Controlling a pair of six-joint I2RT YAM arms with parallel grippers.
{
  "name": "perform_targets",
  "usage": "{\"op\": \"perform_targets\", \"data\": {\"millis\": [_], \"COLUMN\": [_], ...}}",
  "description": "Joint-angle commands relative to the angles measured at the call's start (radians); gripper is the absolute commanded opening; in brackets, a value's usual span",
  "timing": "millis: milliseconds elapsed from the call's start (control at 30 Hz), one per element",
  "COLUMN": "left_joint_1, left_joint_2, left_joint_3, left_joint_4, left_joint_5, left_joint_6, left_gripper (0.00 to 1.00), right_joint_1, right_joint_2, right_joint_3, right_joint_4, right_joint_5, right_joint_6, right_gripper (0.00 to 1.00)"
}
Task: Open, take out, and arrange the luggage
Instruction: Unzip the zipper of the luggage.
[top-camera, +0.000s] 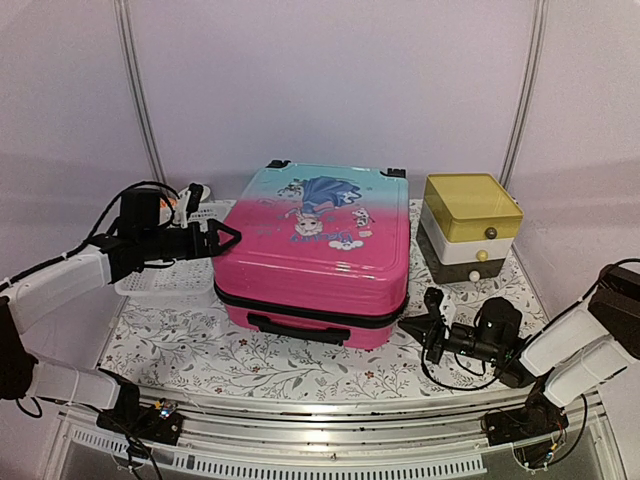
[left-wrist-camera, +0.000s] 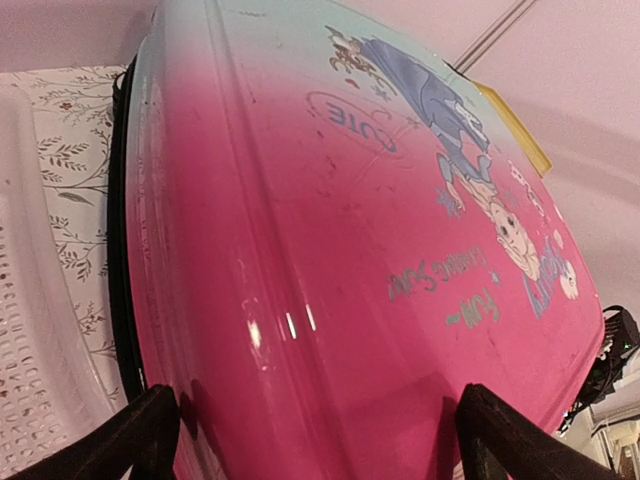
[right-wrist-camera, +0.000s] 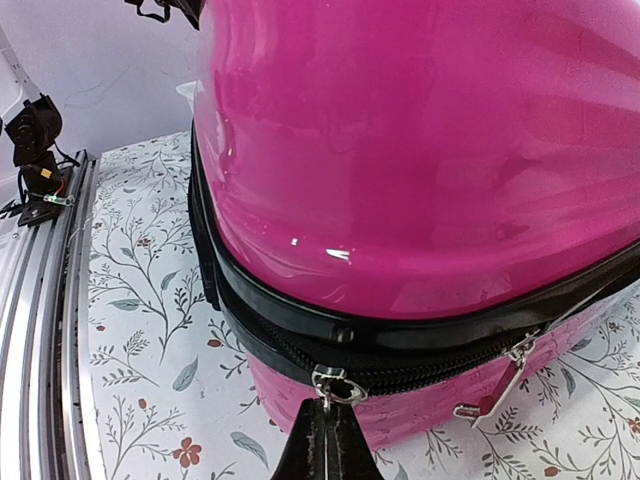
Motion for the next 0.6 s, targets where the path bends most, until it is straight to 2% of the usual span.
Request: {"op": "perform_targets", "data": {"millis": [0, 267, 567], "left_joint_1": [-0.03, -0.05, -0.089], "left_joint_2": [0.02, 0.019, -0.004], "left_joint_3": [-0.022, -0.028, -0.035], "left_joint_4": [-0.018, -0.005, -0.001], "left_joint_5": [-0.02, -0.025, -0.018], "left_joint_6": [-0.002, -0.015, -0.041], "left_gripper": [0.98, 0.98, 0.98], "right_joint_1": [0.08, 0.145, 0.15], "right_joint_2": [-0.014, 0.002, 0.001], "right_joint_3": [-0.011, 0.029, 0.056], "right_joint_4": [-0.021, -0.041, -0.032], "right_joint_5": [-0.034, 0.028, 0.108], "right_joint_6": [0.006, 0.016, 0.086], "right_gripper": [0.01, 0.01, 0.01]}}
